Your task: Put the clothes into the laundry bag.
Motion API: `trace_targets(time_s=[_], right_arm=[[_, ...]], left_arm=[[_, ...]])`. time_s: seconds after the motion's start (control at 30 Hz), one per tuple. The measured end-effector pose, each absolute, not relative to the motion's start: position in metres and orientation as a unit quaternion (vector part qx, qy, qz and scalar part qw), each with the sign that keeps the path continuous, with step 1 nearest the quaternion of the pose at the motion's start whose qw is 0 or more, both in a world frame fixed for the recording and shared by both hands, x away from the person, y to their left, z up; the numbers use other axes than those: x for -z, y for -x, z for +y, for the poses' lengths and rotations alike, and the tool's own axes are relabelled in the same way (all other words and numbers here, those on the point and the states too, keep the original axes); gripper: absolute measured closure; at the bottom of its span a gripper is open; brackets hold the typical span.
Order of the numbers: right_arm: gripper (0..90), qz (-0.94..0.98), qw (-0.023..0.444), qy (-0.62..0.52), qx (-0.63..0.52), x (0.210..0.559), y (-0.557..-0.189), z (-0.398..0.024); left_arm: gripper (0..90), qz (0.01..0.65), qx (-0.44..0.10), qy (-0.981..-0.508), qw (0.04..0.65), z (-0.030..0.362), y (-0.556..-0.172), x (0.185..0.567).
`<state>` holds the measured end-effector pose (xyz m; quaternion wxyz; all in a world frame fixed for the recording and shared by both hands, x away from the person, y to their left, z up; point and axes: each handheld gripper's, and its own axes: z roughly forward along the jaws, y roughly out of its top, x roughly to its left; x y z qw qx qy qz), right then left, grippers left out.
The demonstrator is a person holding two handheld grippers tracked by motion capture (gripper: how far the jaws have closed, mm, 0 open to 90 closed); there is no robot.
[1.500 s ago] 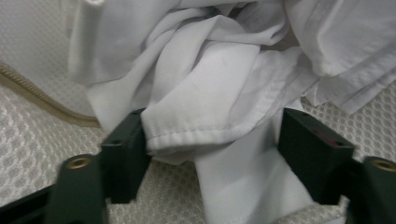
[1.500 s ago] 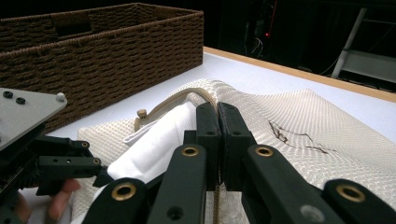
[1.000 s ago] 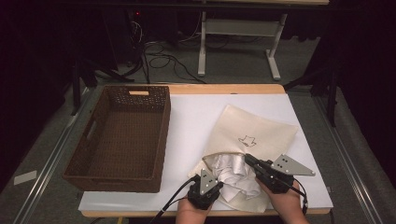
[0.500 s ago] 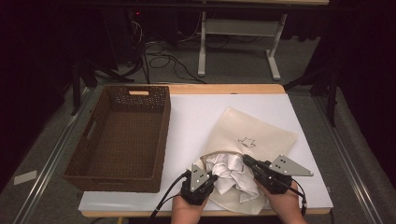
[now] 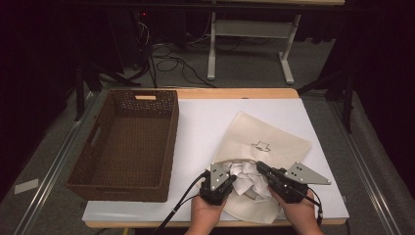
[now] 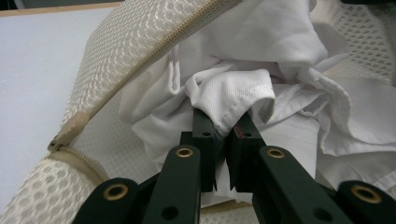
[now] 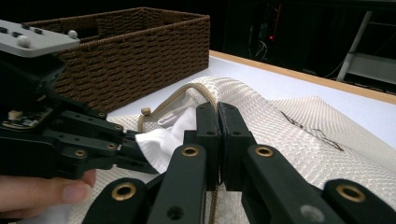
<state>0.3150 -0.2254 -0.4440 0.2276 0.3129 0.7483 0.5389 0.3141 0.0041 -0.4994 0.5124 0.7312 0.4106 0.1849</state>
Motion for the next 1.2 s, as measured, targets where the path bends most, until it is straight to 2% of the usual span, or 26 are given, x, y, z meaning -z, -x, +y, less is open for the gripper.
trace_targets(time_s=[0.93, 1.1, 1.2], right_arm=[[89.9, 0.744, 0.229, -0.318, -0.542, 0.443, -0.315, -0.229], [89.9, 0.744, 0.226, -0.319, -0.542, 0.444, -0.316, -0.231], [89.9, 0.745, 0.226, -0.319, -0.54, 0.445, -0.316, -0.231]], left_arm=[[81.0, 0.383, -0.205, -0.749, 0.5, -0.051, -0.351, 0.501], [75.8, 0.375, -0.212, -0.746, 0.508, -0.051, -0.351, 0.503], [63.4, 0.374, -0.206, -0.745, 0.512, -0.047, -0.347, 0.502]])
